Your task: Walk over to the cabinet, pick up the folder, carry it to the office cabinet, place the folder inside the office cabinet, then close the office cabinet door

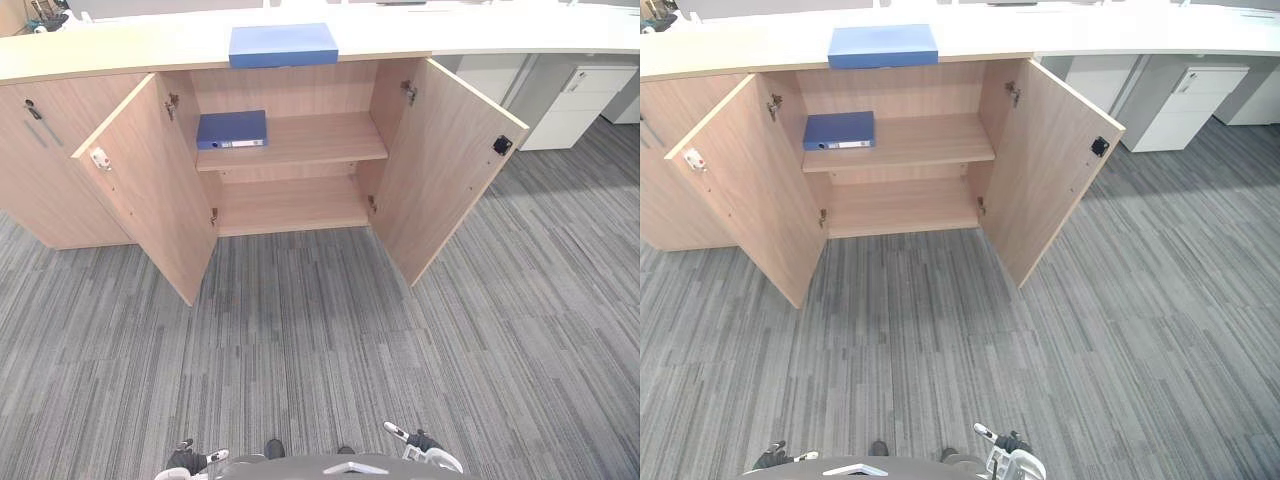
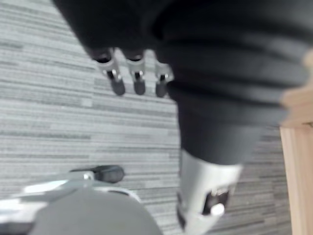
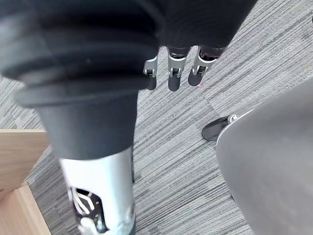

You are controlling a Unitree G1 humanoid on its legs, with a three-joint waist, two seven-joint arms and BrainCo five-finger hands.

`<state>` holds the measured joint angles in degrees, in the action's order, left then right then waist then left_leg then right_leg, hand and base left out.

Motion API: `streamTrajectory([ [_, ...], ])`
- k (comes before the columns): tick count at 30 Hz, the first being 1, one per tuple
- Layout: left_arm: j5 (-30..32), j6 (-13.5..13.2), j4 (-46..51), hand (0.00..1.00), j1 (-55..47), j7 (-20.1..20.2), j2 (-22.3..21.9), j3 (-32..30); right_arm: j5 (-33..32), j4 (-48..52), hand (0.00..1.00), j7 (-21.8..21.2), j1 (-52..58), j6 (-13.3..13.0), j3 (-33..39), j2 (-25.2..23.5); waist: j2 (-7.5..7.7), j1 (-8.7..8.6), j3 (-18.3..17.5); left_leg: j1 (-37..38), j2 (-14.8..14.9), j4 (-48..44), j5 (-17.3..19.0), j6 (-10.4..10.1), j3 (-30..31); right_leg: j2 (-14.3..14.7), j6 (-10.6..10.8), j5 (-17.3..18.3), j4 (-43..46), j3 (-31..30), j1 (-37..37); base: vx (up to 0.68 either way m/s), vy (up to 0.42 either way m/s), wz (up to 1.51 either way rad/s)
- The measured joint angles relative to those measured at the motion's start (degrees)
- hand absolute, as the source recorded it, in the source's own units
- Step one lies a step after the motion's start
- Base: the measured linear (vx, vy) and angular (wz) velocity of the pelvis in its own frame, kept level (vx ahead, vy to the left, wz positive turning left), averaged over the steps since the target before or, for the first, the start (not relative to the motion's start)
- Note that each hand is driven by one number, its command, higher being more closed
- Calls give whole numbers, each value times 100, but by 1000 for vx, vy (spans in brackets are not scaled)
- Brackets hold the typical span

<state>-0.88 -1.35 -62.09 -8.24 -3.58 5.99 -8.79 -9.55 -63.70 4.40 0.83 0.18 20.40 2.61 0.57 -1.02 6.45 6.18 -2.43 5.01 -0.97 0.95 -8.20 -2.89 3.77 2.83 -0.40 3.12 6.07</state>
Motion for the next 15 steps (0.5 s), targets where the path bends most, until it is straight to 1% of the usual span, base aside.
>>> streamTrajectory([
  [5, 0, 0, -31, 0, 71, 0, 4, 56, 49, -2, 0, 0, -57, 1, -19, 3, 1, 2, 72, -26, -6, 1, 38, -30, -41, -4, 27, -21, -109, -2, 2, -21, -23, -4],
  [9, 0, 0, -29, 0, 101, -2, 20, 121, 94, -4, 0, 0, -63, 3, -73, 10, 12, 22, 86, -51, -8, 0, 82, 12, -106, -2, -7, -53, -159, -64, -7, 45, -26, -8],
  [12, 1, 0, -28, 0, 114, -2, 48, 203, 95, -3, 0, 0, -96, 4, -120, 10, 22, 32, 93, -88, -11, -3, 165, 7, -191, -4, 12, -64, -200, -146, -40, 75, -22, -18],
  [14, 1, 0, -17, 0, 148, -1, 73, 217, 96, -3, 0, 0, -138, 6, -121, -12, 43, 70, 112, -130, -12, -6, 228, 5, -301, -7, 21, -63, -207, -257, -126, 79, -12, -27],
  [15, 0, 0, -16, 0, 178, -1, 79, 217, 96, -2, 0, 0, -194, 6, -121, -22, 56, 62, 165, -130, -21, -13, 278, 32, -350, -20, 49, -45, -200, -287, -144, 82, 6, -26],
])
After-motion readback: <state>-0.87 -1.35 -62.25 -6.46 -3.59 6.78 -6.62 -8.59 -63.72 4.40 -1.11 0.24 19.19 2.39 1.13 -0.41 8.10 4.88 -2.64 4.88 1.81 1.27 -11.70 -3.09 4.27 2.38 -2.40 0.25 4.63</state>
